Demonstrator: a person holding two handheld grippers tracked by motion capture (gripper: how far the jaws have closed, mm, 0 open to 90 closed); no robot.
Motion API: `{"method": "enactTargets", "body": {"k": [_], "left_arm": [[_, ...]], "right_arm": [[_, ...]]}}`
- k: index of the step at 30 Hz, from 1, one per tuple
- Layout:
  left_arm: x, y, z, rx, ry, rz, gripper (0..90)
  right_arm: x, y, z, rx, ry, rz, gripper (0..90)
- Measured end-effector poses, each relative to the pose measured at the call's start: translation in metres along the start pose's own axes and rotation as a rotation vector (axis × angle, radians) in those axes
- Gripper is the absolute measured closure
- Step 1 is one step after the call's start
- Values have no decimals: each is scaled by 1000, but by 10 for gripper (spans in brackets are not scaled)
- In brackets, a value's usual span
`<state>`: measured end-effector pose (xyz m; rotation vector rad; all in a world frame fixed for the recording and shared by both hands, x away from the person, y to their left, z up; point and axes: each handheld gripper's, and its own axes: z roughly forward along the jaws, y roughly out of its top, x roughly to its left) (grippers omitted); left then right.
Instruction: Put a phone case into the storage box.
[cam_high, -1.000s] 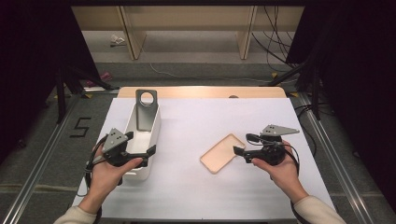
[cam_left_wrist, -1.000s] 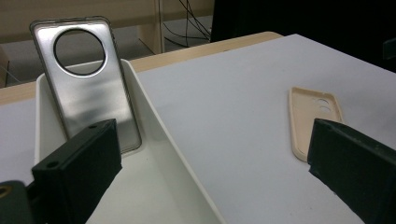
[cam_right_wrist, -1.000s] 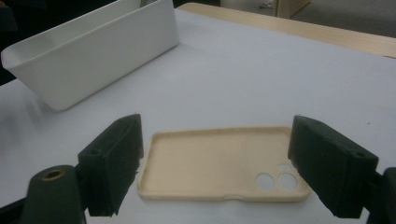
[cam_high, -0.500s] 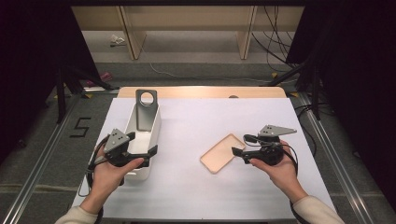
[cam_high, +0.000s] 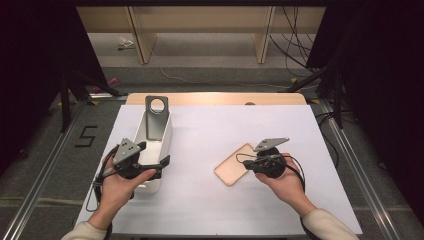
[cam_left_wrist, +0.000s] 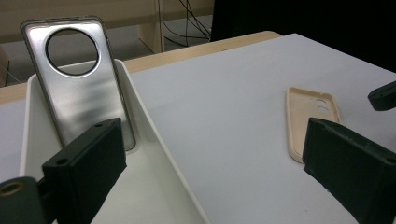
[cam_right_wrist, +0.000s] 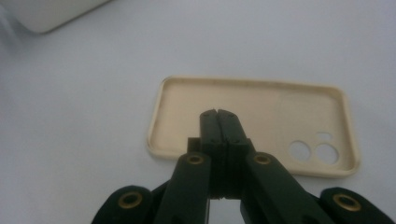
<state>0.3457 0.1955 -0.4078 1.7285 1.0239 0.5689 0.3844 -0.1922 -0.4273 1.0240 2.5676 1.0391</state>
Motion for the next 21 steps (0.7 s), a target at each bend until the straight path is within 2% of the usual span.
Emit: {"method": "enactTargets", "body": {"k": [11,21], "left_arm": [[2,0,0,-5,1,0,63],[-1,0,1,-9,0,9,63]], "right_arm": [[7,9,35,137,50,11,900],[8,10,46,216,45,19,900]]}}
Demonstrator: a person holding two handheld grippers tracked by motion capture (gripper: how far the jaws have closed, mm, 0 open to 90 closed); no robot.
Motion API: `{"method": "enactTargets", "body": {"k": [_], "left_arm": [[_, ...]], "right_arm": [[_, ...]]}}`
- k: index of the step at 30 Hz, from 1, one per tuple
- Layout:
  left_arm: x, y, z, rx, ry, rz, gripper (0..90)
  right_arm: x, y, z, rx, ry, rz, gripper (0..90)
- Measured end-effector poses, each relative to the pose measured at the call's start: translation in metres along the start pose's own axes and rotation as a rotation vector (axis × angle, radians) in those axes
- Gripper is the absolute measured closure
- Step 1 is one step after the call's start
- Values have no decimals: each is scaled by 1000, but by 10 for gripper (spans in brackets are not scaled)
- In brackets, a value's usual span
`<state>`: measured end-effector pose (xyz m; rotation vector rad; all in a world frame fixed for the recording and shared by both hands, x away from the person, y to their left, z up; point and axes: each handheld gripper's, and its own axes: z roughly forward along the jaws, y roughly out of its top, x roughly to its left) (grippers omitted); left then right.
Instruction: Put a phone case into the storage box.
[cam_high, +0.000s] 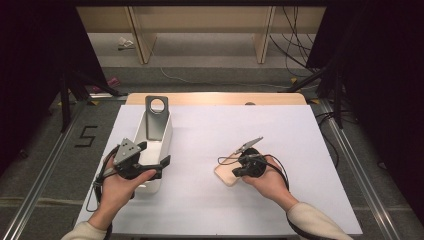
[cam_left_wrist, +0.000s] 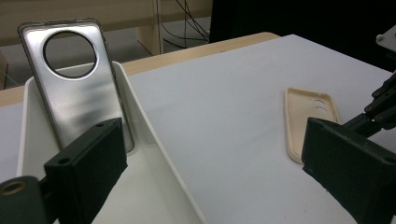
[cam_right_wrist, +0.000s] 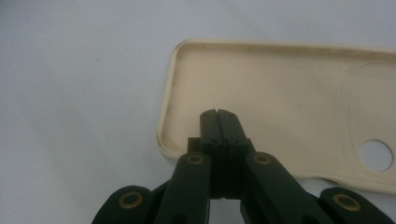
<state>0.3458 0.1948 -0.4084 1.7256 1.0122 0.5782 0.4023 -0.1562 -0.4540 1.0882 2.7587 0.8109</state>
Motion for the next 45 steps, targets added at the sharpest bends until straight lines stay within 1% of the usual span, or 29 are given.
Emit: {"method": "enactTargets", "body": {"k": [2,9,12,17,19,23,25,27,29,31,32,34,36,39,42,45], "left_arm": [[0,0,0,2,1,0,63],[0,0,0,3,3,2,63],[-1,0,0,5,6,15,64],[-2,0,0,6,9,17,65],[-2,-1,0,8,6,19,66],[-2,-2,1,14,6,18,68],[-1,-2,0,16,7,19,68],[-1,-2,0,15,10,16,70],[-1,-2,0,14,9,16,70],[-1,-2,1,18,9,17,71],[-1,-2,1,19,12,16,72],[-1,-3,1,19,13,14,73],[-1,-3,1,20,14,14,75],[-1,-3,1,20,14,15,75],[0,-2,0,16,19,14,76],[0,-2,0,15,18,13,76]], "right_arm": [[0,0,1,12,0,7,900],[0,1,6,43,-8,5,900],[-1,0,7,47,-6,4,900],[-1,0,6,55,-6,7,900],[-1,-1,6,59,-5,-3,900],[-3,-2,4,77,-3,-5,900],[-4,-3,3,84,2,-27,900],[-6,-5,1,92,9,-36,900],[-8,-7,-2,107,16,-43,900],[-10,-9,-4,122,19,-60,900],[-10,-10,-6,132,18,-62,900],[-12,-13,-9,155,14,-85,900],[-13,-15,-12,175,10,-94,900],[-17,-20,-15,198,11,-94,900],[-23,-24,-18,219,8,-77,900],[-29,-28,-19,242,-5,-71,900]]}}
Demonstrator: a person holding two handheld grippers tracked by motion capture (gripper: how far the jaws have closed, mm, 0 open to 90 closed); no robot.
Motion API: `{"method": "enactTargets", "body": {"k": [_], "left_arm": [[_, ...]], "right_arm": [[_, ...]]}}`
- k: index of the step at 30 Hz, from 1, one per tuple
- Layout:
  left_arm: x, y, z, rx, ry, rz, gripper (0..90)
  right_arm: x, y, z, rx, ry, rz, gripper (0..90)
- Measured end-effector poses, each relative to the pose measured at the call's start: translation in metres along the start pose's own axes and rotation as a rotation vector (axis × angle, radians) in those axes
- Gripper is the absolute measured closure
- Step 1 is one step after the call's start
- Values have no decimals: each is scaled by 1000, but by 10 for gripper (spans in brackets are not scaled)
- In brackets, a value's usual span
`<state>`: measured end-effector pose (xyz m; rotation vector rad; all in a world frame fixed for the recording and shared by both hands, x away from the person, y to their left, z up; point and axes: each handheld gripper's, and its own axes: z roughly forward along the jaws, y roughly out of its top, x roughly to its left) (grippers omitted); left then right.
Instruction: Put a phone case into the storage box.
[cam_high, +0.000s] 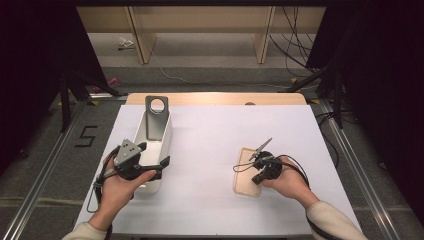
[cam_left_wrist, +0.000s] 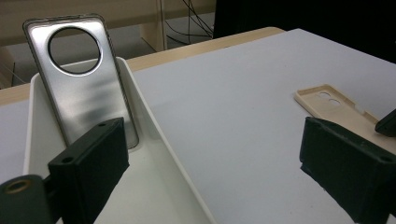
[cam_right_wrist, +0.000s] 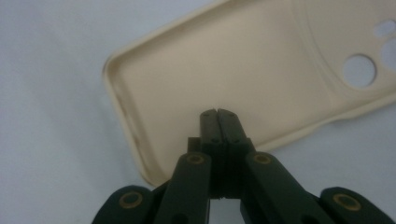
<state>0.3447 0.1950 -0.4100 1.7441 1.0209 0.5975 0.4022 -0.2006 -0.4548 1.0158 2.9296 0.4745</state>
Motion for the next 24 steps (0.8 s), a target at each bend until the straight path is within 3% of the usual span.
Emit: {"method": "enactTargets", "body": {"k": [6,16,22,24], "left_arm": [[1,1,0,-3,0,1,77],[0,1,0,-2,-4,8,78],[-1,0,1,9,-11,14,82],[-1,0,1,12,-15,18,83]], "right_arm": [[-8,-7,-2,4,-1,15,900],[-7,-6,-3,6,-6,14,900],[2,-2,-11,-25,-72,-65,796],[5,-1,-13,-35,-110,-124,720]]}}
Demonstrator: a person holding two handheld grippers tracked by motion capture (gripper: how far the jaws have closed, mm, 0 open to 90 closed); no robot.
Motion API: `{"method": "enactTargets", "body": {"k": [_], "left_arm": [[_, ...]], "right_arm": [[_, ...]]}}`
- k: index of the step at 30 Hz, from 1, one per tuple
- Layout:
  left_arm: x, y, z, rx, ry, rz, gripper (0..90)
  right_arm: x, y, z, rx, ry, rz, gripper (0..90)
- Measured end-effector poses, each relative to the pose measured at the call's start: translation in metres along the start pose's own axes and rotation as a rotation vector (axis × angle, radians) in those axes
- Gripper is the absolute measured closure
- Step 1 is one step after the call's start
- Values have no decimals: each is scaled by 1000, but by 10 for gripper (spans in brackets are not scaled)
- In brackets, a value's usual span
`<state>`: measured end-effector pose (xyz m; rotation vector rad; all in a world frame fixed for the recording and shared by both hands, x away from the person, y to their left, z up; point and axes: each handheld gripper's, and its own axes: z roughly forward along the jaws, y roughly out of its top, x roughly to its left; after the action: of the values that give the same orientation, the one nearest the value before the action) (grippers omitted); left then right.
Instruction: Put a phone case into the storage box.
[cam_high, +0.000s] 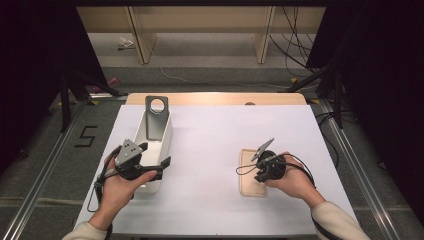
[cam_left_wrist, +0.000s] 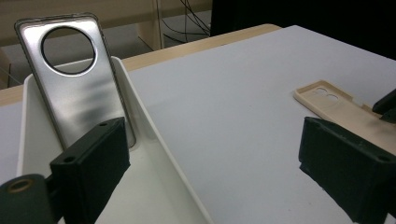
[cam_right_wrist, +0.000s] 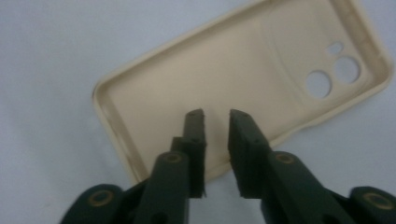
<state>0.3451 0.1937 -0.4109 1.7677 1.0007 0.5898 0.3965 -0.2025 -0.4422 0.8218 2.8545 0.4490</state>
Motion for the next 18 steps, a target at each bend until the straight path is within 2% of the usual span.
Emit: {"method": "enactTargets", "body": {"k": [3,4,6,11,18], "left_arm": [[0,0,0,4,-3,13,91],[0,-1,-1,5,-2,17,92],[0,-1,-1,7,-6,22,92],[-1,-4,-2,9,-16,30,92],[-8,-11,-7,8,-34,47,94]], "right_arm": [[3,1,-3,-36,-28,-69,574],[3,1,-3,-32,-31,-88,533],[5,1,-2,-32,-46,-117,497],[7,1,-2,-45,-53,-150,396],[8,2,-4,-78,-65,-137,349]]}}
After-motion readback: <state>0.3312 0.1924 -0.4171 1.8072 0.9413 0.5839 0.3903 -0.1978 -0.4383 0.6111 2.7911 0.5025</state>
